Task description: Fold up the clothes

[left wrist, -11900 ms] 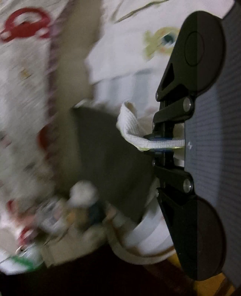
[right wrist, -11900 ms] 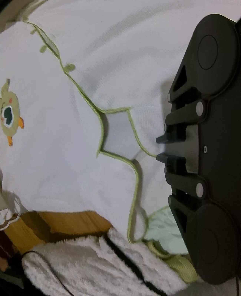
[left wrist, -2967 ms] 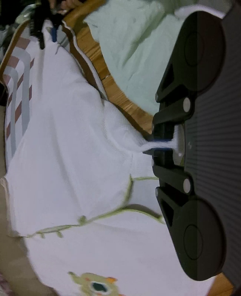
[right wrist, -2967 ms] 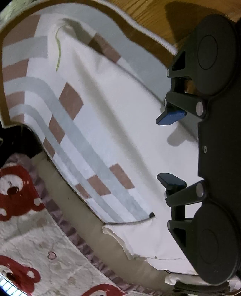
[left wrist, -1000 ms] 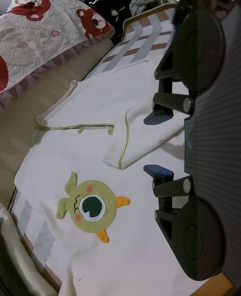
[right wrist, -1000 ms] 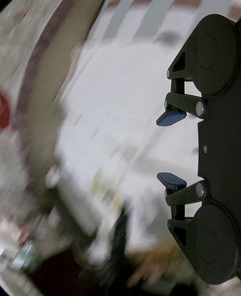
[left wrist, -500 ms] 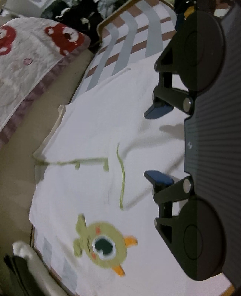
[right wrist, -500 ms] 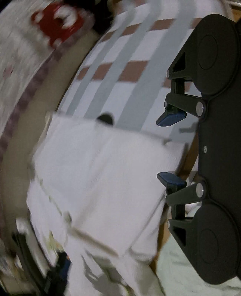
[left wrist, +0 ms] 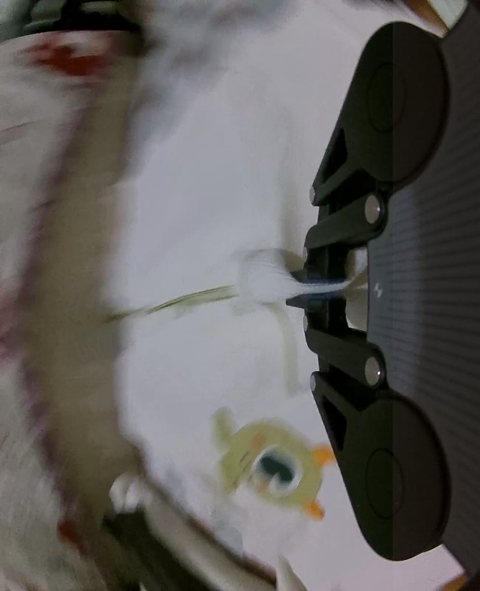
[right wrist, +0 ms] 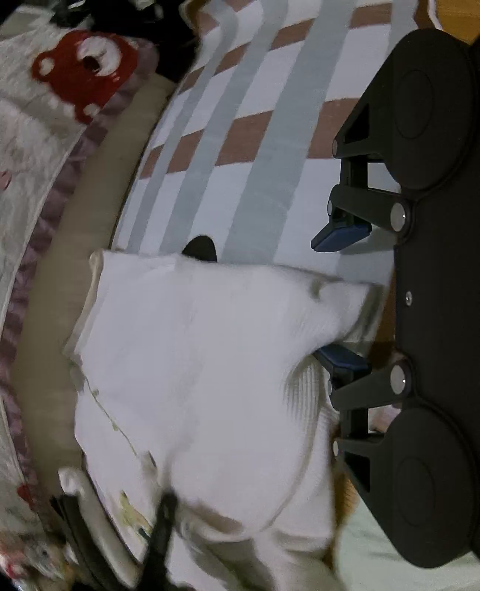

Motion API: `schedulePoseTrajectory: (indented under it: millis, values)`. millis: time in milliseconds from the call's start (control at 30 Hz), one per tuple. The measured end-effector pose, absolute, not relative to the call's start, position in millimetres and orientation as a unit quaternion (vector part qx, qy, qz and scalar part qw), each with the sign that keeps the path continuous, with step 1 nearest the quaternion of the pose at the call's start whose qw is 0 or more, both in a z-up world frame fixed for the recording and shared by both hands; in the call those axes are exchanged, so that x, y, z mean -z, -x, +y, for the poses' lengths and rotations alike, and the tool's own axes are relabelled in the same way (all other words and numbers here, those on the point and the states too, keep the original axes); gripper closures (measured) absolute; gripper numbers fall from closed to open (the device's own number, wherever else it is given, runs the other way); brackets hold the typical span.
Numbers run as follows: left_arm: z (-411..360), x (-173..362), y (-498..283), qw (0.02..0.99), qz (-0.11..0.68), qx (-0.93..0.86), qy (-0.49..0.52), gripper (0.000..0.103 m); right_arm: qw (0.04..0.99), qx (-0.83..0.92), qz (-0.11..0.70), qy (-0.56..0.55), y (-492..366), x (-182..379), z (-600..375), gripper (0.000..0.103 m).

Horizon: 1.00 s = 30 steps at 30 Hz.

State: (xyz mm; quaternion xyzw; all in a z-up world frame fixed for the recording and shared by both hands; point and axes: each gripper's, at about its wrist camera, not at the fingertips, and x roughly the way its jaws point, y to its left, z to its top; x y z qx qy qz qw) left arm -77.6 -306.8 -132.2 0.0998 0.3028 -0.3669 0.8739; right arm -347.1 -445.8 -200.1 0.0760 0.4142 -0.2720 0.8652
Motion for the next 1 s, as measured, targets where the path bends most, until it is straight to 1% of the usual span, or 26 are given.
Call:
schedulePoseTrajectory:
  millis: [67,133,167,200,267,333,433,467,500,600,633,700,767,833,900,933,1000]
  values:
    - [-276.3,94.5,88.6,0.888,0.263,0.371,-0.065,0.098,0.863,0.268,0.419,-0.094,344.5,202.6,-450.5,0.045]
    - [-254.6,87.6,97.5,0.899,0.255,0.351,-0.061,0.092,0.862,0.265,0.418,-0.106,346.2,204.2,-451.5,0.046]
    - [-244.0,84.8,101.8,0.904,0.252,0.341,-0.059,0.079,0.863,0.264,0.417,-0.111,347.5,205.0,-451.6,0.047]
    - [-238.8,96.0,95.7,0.900,0.288,0.320,-0.064,0.074,0.862,0.263,0.417,-0.117,348.5,205.4,-452.7,0.048]
    - [-229.5,121.2,81.3,0.885,0.368,0.276,-0.075,0.073,0.861,0.263,0.416,-0.129,349.8,205.8,-455.8,0.048]
    - [-210.2,141.4,59.6,0.867,0.448,0.213,-0.049,0.073,0.857,0.266,0.420,-0.131,351.2,205.1,-456.5,0.048]
    - [-177.5,125.9,48.5,0.888,0.423,0.182,0.014,0.075,0.853,0.274,0.425,-0.129,355.5,204.4,-456.5,0.048]
    - [-166.6,120.2,45.0,0.894,0.412,0.172,0.035,0.073,0.852,0.277,0.426,-0.130,357.2,204.2,-456.8,0.048]
    - [-155.7,114.5,41.5,0.900,0.401,0.162,0.056,0.072,0.851,0.279,0.425,-0.132,359.0,204.0,-457.5,0.048]
    - [-157.0,111.3,37.0,0.904,0.394,0.164,0.033,0.071,0.849,0.284,0.425,-0.137,361.8,202.6,-459.5,0.048]
    - [-161.3,115.3,36.1,0.895,0.408,0.175,0.029,0.070,0.848,0.284,0.427,-0.134,361.3,202.1,-459.6,0.048]
    - [-170.4,124.4,34.5,0.876,0.439,0.199,0.022,0.065,0.845,0.288,0.436,-0.114,358.8,200.8,-457.1,0.049]
    - [-180.0,135.0,30.0,0.852,0.470,0.229,0.023,0.053,0.842,0.292,0.443,-0.096,357.8,199.4,-455.5,0.049]
    - [-184.5,146.2,21.0,0.835,0.493,0.240,0.053,0.052,0.841,0.292,0.445,-0.098,359.0,198.9,-456.3,0.049]
    - [-187.4,155.4,10.9,0.828,0.503,0.229,0.094,0.048,0.840,0.291,0.445,-0.104,360.7,198.1,-457.6,0.050]
    - [-191.3,158.9,4.9,0.833,0.498,0.222,0.089,0.045,0.841,0.291,0.444,-0.105,361.3,197.6,-458.2,0.050]
    - [-194.8,156.3,2.9,0.850,0.474,0.221,0.071,0.045,0.842,0.288,0.443,-0.108,361.9,197.3,-459.0,0.051]
